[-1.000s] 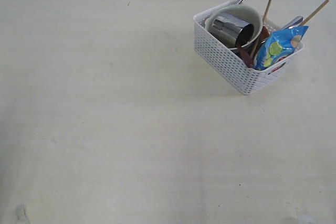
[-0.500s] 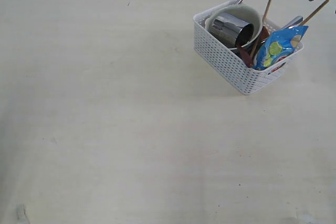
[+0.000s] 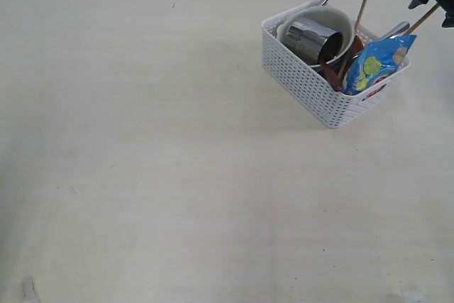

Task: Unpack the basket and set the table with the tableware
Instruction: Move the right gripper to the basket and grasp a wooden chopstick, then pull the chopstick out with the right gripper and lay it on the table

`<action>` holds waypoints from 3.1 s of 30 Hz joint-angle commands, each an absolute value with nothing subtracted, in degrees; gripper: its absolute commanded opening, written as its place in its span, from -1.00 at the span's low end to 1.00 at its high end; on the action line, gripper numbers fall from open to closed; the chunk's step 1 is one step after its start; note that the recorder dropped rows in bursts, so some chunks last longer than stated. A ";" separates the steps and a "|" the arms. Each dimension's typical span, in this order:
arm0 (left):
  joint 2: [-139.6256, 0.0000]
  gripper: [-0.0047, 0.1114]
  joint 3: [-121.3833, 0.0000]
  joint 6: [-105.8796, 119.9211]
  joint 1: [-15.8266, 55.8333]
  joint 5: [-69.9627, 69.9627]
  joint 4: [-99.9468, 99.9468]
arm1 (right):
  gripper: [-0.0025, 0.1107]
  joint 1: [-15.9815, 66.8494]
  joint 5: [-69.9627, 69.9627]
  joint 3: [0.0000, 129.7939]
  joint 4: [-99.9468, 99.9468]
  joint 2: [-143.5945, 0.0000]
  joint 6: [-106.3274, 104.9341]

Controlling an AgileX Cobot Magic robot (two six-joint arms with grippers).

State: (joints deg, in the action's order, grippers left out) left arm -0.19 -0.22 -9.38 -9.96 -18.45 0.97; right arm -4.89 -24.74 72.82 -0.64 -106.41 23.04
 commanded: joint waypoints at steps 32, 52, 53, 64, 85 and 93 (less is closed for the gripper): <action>0.00 -0.92 0.00 -9.27 -10.13 -18.29 0.81 | -0.96 -5.09 -14.21 73.25 0.00 -100.93 23.23; 0.00 -0.92 0.00 -9.27 -10.13 -18.29 0.81 | -0.96 -4.07 -12.17 73.92 0.47 -81.29 9.01; 0.00 -0.92 0.00 -9.27 -10.13 -18.29 0.81 | -0.96 -3.43 -14.26 74.81 0.47 -80.36 7.56; 0.00 -0.92 0.00 -9.27 -10.13 -18.29 0.81 | -0.96 13.77 -42.09 87.02 -4.02 -82.82 5.92; 0.00 -0.92 0.00 -9.27 -10.13 -18.29 0.81 | -0.96 27.61 -43.19 73.83 -10.13 -108.79 12.80; 0.00 -0.92 0.00 -9.27 -10.13 -18.29 0.81 | -0.96 27.61 -43.41 73.83 -10.02 -108.92 12.67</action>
State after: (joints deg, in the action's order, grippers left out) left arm -0.19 -0.22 -9.38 -9.96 -18.45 0.97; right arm 27.64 -43.72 73.88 -10.04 -108.94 12.65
